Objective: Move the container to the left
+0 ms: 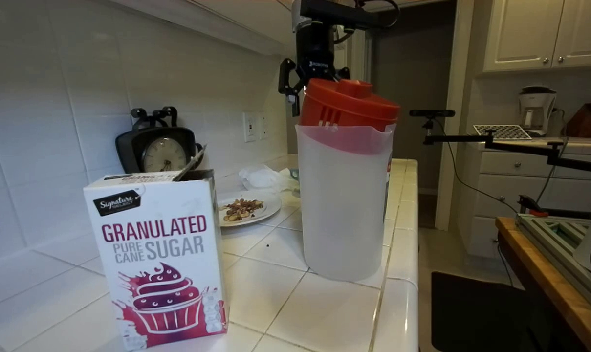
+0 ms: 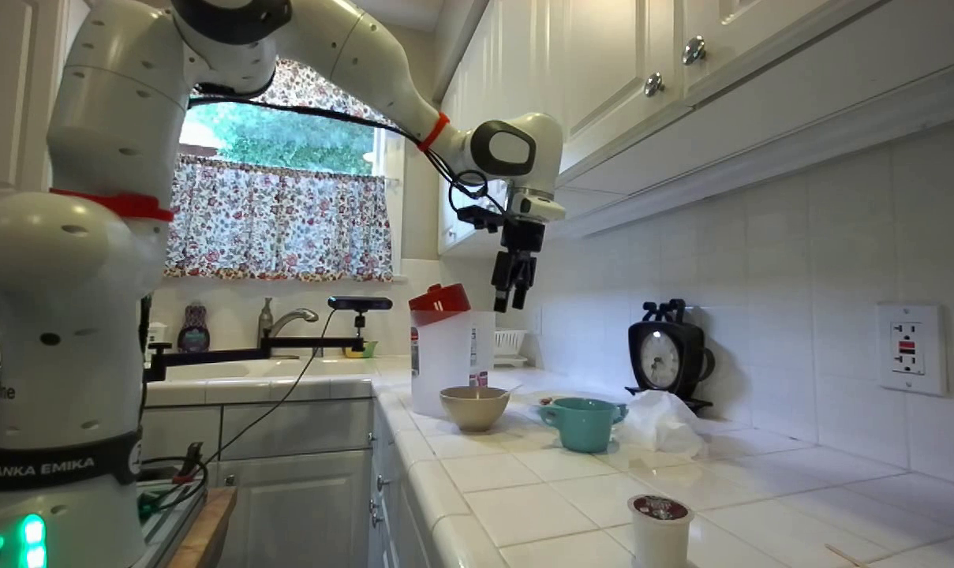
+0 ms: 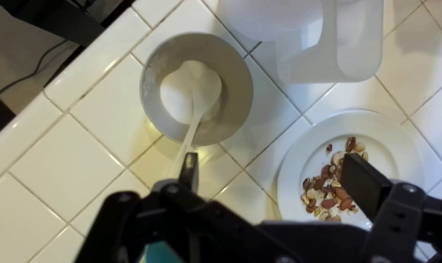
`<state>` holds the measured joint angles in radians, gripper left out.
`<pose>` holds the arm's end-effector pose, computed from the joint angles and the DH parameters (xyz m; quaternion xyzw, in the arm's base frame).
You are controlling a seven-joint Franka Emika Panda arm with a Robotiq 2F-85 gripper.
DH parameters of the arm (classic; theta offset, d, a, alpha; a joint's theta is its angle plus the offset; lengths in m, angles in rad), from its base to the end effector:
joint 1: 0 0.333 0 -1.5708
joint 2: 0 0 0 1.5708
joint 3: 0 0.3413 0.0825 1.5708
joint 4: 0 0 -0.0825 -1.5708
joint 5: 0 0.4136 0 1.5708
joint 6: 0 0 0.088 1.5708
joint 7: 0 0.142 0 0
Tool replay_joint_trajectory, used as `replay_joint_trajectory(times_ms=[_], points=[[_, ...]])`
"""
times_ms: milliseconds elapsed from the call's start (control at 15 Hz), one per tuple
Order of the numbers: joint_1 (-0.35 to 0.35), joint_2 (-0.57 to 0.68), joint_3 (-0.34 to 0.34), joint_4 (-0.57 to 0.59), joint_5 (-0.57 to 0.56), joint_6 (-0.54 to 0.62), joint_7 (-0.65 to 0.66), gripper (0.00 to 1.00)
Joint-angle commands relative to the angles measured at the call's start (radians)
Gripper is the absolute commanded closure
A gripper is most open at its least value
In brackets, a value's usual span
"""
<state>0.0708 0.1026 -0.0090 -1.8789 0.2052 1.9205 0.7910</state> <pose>0.6067 0.0587 0.4294 -0.9154 0.3901 0.0668 0.0736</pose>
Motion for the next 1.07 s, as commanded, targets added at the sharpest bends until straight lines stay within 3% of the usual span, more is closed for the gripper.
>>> replay_joint_trajectory(times_ms=[0,467,1000], points=[[-0.019,-0.079,0.003,-0.078,-0.026,0.022,-0.046,0.0],[-0.061,-0.214,0.003,-0.135,-0.137,-0.043,-0.274,0.0],[-0.065,-0.28,0.008,-0.175,-0.218,-0.141,-0.52,0.0]])
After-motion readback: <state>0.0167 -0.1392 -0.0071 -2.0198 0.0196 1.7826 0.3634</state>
